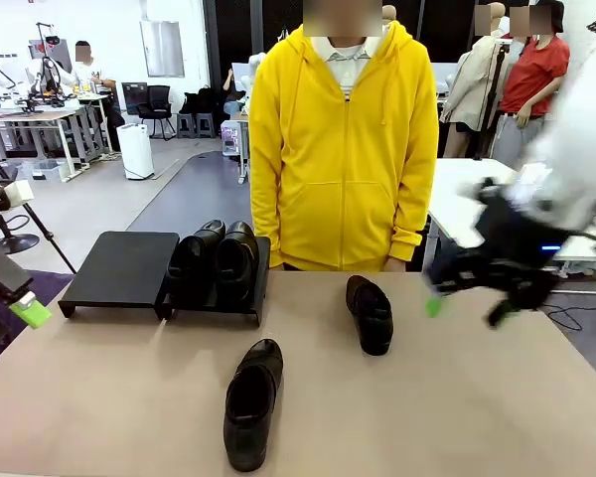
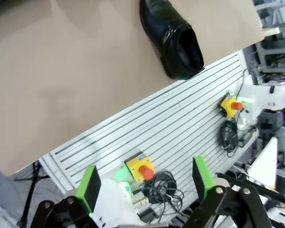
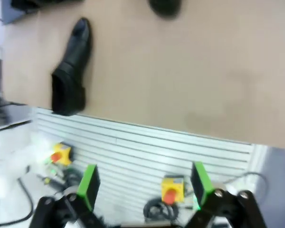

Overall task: Organize the shoes by placing them on the stand.
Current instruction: Pick up one Shoe and place it in the middle of the table.

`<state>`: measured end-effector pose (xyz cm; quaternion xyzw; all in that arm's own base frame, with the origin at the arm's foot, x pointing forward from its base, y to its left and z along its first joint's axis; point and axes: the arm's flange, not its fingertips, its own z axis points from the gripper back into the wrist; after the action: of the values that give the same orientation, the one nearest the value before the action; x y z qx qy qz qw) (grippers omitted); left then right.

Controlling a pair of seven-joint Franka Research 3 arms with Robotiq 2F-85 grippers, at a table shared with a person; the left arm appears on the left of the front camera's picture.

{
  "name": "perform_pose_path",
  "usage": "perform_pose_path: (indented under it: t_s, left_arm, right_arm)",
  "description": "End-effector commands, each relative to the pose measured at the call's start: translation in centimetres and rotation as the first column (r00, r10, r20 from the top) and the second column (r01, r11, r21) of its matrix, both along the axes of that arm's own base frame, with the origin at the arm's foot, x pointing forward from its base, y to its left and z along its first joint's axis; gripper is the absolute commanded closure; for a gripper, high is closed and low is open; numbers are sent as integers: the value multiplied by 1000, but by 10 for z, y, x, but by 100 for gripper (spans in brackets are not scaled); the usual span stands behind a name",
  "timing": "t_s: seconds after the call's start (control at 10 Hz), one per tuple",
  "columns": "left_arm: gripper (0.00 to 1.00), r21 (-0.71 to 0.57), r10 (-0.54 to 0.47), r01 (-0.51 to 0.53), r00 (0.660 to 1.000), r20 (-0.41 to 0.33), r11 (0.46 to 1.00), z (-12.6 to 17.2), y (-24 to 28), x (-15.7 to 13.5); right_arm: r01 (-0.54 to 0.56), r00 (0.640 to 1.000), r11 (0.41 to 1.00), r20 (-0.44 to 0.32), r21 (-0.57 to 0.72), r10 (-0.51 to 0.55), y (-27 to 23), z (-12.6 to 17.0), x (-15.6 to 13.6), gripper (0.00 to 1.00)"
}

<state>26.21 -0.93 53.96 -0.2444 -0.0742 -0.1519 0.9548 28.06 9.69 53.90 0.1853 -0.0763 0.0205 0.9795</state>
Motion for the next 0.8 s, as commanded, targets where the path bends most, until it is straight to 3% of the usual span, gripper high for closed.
perform_pose_path:
  t_s: [0.0, 0.2, 0.3, 0.4, 0.7]
  left_arm:
    - [0, -13, -9, 9, 1000, -1, 1000, 2, 1, 0]
    - [0, -13, -9, 9, 1000, -1, 1000, 2, 1, 0]
    - [0, -13, -9, 9, 1000, -1, 1000, 2, 1, 0]
    - [0, -13, -9, 9, 1000, -1, 1000, 2, 1, 0]
    - [0, -13, -9, 9, 1000, -1, 1000, 2, 1, 0]
  right_arm:
    - [-77, 997, 989, 1, 128, 78, -48, -17, -4, 0]
    - [-122, 992, 968, -8, 219, 126, -75, -28, -18, 0]
    - [-132, 990, 972, -14, 195, 137, -75, -34, -22, 0]
    - [-77, 997, 983, 19, 167, 75, -80, -9, -9, 0]
    - [-77, 997, 983, 19, 167, 75, -80, -9, -9, 0]
